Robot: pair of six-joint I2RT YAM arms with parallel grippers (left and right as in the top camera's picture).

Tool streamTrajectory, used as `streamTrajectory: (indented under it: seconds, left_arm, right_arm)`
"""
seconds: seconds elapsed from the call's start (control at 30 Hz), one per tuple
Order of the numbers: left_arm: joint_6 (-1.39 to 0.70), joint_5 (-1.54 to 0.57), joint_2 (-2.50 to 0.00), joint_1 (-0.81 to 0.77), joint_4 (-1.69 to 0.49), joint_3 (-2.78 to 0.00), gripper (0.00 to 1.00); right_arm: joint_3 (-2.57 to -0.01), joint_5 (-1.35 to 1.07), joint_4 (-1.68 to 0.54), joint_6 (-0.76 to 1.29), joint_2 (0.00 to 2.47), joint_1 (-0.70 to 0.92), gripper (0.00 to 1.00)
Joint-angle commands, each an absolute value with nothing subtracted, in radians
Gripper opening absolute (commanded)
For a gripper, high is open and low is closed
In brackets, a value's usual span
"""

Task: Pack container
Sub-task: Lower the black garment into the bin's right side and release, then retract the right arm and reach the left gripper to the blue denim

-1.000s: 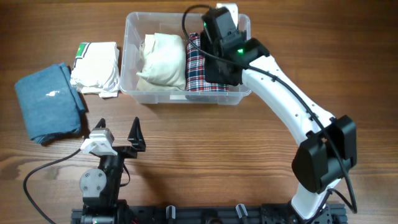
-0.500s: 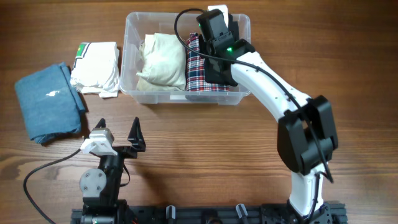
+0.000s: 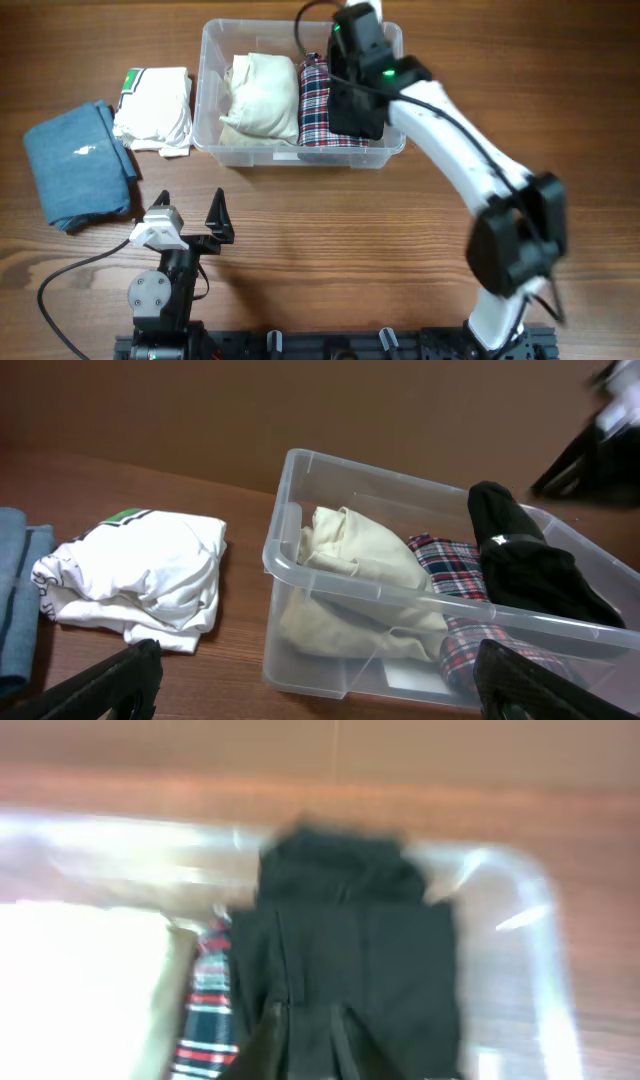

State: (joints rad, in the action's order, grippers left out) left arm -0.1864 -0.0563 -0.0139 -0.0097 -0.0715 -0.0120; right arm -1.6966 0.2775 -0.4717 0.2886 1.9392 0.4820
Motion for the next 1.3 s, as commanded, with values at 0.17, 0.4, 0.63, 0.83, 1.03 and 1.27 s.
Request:
streamTrajectory:
  seconds: [0.17,0.4,0.63,0.83,1.03,1.27]
  left_arm:
    - [-0.195,-0.051,-0.007,-0.002,-0.075,-0.006,1.0]
    - [-0.195,-0.051,-0.007,-0.002,-0.074,-0.006,1.0]
    - [-0.195,-0.051,-0.007,-0.002,-0.069,-0.006,1.0]
    - [-0.195,-0.062,-0.007,-0.002,-0.029,-0.006,1.0]
    - [-0.218,-0.064,-0.012,-0.002,-0.136,-0.067,1.0]
    - [-0.29,0.02,-0.368,-0.002,-0.482,-0.5,1.0]
  right_arm:
    - [-1.709,0.301,-0.571,0.304,1.61,0.299,0.78]
    - [-1.705,0.248,-0.84,0.48,1.634,-0.007,1.0]
    - [-1.693,0.135,-0.967,0.526,1.674,-0.204,1.0]
    - [-1.693,0.133,-0.997,0.524,1.702,-0.227,1.0]
    - [-1.693,0.133,-0.995,0.525,1.703,-0.227,1.0]
    - [-1.693,0.133,-0.987,0.526,1.703,-0.227,1.0]
